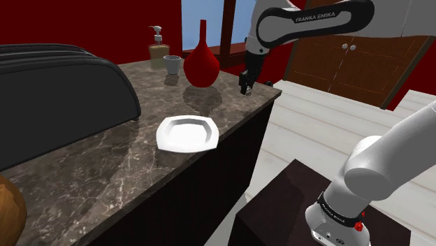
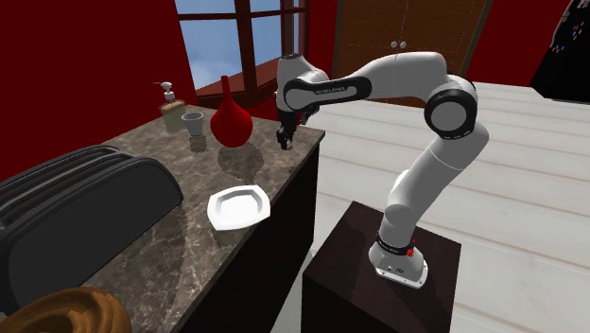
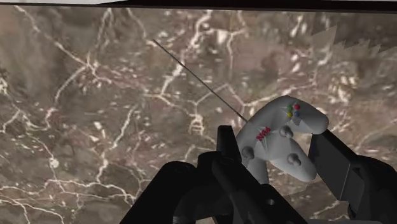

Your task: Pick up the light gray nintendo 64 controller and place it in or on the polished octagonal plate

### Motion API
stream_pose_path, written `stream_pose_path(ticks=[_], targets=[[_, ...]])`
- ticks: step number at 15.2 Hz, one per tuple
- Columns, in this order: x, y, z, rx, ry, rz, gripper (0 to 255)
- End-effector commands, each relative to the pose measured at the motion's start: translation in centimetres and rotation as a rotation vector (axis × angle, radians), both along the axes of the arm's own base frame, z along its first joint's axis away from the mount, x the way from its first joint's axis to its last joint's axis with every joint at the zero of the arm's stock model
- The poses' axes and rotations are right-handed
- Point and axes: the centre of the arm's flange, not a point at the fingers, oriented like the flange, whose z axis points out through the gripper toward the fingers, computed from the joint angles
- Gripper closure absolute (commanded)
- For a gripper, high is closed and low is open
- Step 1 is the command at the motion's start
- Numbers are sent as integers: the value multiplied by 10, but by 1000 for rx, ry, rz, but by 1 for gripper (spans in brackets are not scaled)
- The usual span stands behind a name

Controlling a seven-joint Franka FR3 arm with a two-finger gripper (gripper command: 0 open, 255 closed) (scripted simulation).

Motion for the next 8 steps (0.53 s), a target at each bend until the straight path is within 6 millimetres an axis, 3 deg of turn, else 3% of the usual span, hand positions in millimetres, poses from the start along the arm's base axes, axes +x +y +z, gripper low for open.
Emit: stream_pose_path(ticks=[1, 6, 8], targets=[[0, 1, 11, 0, 0, 0, 255], [0, 1, 36, 0, 0, 0, 255], [-4, 28, 37, 0, 0, 0, 255]])
